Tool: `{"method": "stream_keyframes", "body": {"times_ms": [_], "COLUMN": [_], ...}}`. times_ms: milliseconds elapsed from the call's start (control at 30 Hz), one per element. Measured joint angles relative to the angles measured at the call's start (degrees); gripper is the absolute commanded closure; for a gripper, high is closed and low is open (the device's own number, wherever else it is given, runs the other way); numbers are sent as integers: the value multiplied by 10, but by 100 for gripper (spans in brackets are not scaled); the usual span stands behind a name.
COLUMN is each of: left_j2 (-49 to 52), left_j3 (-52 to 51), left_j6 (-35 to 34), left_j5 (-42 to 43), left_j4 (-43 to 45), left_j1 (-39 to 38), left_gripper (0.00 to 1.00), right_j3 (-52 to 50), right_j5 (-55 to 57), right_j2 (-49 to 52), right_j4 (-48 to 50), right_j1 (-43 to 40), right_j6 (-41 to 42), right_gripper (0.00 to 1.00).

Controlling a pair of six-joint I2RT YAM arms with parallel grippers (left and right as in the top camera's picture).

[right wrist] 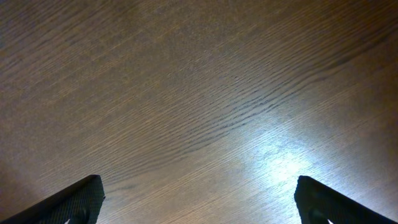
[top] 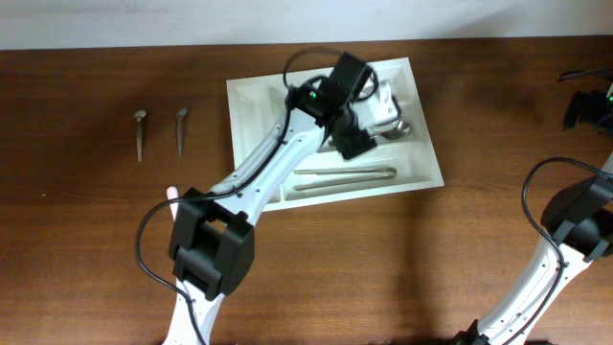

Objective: Pack container

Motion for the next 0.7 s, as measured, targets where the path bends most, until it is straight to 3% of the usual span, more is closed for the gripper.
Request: {"method": "stream_keyframes", "body": {"times_ms": [167, 300, 433, 700], "left_j2": [0, 0, 0, 0], "left_j3": [65, 71, 71, 71], "left_j6": [-65, -156, -251, -303], "left_j5": [-123, -177, -176, -116], "left_j4": [-10, -70, -134, -184], "left_j1": [24, 86, 187, 339], "left_gripper": [1, 1, 1, 1], "right_j3": [0, 0, 0, 0], "right_j5": [0, 0, 0, 0], "right_j2": [0, 0, 0, 0], "right_j4": [0, 0, 0, 0], "right_j1": [0, 0, 0, 0], "right_j6": [0, 0, 0, 0], "right_gripper": [1, 1, 1, 1]}}
